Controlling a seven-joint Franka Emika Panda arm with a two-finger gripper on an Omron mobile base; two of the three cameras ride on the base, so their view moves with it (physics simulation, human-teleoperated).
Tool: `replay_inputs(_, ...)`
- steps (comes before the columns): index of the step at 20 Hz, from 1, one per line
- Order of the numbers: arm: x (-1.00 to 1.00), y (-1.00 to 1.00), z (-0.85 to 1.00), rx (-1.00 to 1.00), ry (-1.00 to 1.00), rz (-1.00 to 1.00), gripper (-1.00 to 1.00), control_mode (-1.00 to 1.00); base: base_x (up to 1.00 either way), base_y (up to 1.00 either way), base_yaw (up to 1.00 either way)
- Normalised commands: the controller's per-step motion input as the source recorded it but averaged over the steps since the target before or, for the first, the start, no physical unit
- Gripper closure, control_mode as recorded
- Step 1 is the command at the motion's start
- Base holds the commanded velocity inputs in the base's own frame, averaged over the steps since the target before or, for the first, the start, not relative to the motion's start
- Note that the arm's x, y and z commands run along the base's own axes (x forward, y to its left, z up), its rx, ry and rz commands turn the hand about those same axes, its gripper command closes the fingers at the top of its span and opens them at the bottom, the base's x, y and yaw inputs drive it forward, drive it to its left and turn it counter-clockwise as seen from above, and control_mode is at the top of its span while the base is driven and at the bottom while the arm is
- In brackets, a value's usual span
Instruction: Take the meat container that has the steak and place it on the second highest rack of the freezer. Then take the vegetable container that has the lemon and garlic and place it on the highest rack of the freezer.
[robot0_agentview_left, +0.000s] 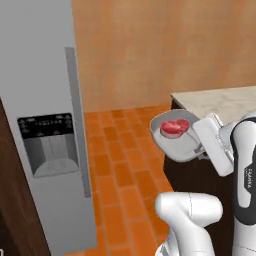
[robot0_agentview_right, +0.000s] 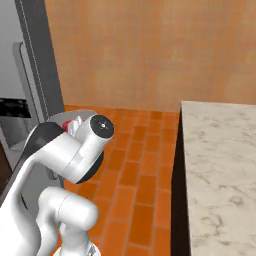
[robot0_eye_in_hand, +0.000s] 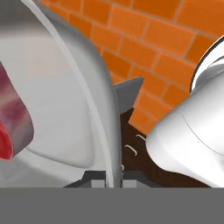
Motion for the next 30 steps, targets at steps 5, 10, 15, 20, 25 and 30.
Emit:
replay_inputs(5, 0.00, 0.00, 0.00, 0.00, 0.00, 0.00, 1.00, 1.00, 1.00, -0.20, -0.27)
replay_inputs(10, 0.00, 0.00, 0.00, 0.00, 0.00, 0.00, 1.00, 1.00, 1.00, -0.13, -0.09)
replay_inputs(15, 0.00, 0.00, 0.00, 0.00, 0.00, 0.00, 1.00, 1.00, 0.99, -0.55, 0.23)
replay_inputs(20, 0.00, 0.00, 0.00, 0.00, 0.00, 0.00, 1.00, 1.00, 1.00, -0.27, 0.25)
replay_inputs(25, 0.00, 0.00, 0.00, 0.00, 0.00, 0.00, 1.00, 1.00, 0.99, -0.04, 0.26)
replay_inputs(30, 0.00, 0.00, 0.00, 0.00, 0.00, 0.00, 1.00, 1.00, 0.20, 0.11, 0.42)
